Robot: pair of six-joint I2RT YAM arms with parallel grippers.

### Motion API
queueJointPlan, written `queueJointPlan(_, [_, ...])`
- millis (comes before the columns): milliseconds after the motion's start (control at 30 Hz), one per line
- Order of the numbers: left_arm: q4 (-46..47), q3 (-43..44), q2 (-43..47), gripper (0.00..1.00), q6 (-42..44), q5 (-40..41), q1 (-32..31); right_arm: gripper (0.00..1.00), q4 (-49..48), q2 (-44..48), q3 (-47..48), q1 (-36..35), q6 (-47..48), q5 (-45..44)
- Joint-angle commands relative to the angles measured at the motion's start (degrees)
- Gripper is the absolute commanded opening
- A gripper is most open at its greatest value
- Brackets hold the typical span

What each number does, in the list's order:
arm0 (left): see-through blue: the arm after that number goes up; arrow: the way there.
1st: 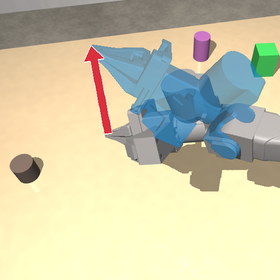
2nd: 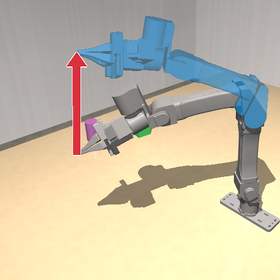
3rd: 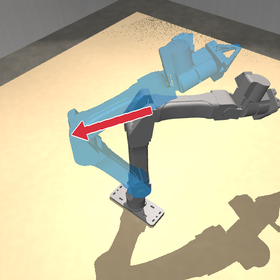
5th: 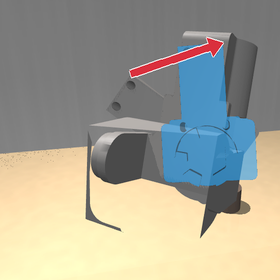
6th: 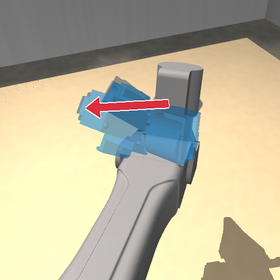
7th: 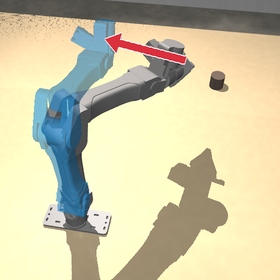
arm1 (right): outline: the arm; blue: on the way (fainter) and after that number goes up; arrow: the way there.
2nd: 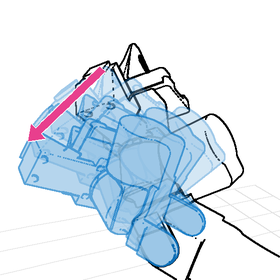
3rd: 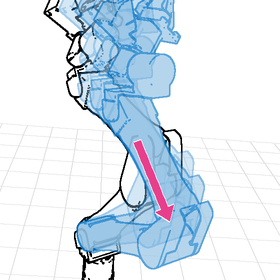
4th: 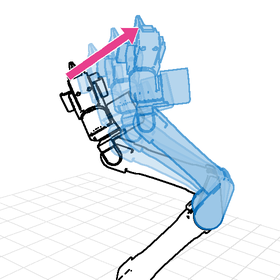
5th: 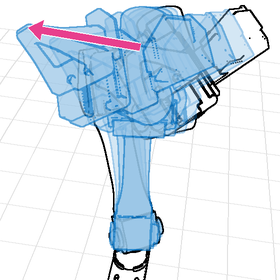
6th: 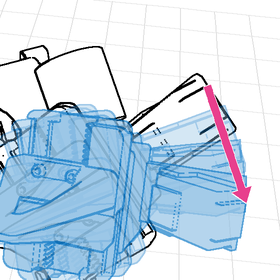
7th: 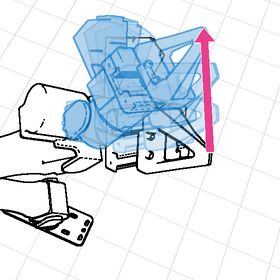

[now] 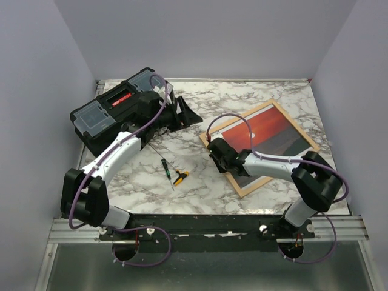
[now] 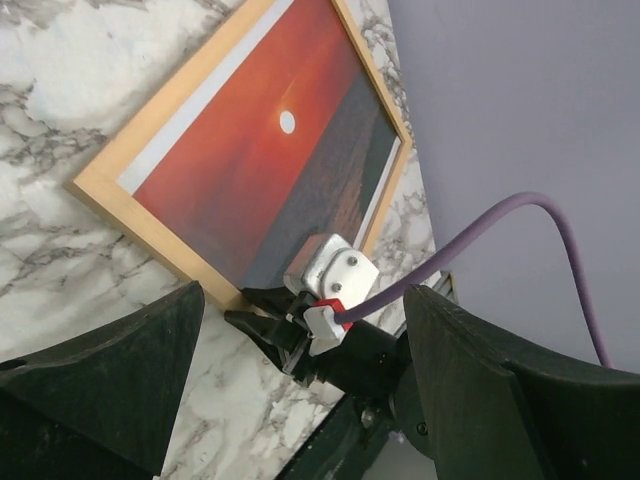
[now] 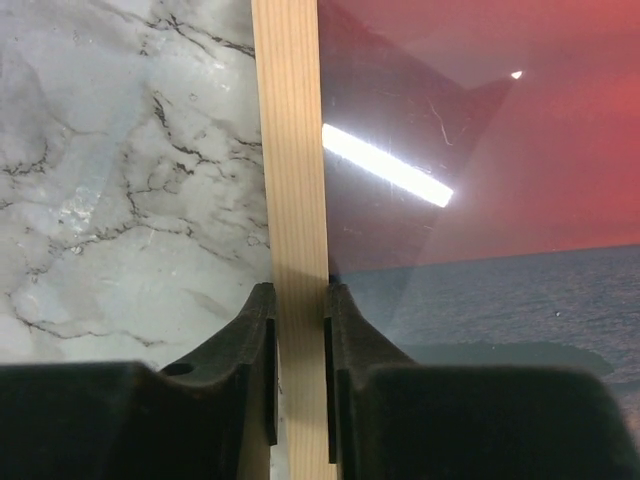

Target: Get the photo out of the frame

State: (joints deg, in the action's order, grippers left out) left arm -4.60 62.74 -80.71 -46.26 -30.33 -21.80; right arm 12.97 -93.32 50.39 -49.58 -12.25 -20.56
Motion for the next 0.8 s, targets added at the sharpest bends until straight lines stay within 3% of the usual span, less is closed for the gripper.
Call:
queueJointPlan(0, [4.31,-2.72,-2.4,0.83,-7.62,-5.51,0.71,0.1,-0.23,5.87,-1.07,-0.69,-4.64,-3.06])
queueJointPlan(67, [7.12,-3.66,-3.49,0.83,-9.84,-6.78,0.71,0.01,-1.13,10.25,-1.89,-0.74,-5.69,-2.16])
queueJointPlan(300, [22.53,-9.86,-8.74,0.78,-22.79,-14.45,0.35,0.01,-1.22,18.09,-0.42,-0.67,-8.48,1.42])
queueJointPlan(767, [28.9,-13.87,-15.41,0.73,-28.62,-14.46,-1.92,0.01,-3.13,18.51,4.16,-0.76,-11.62,7.75])
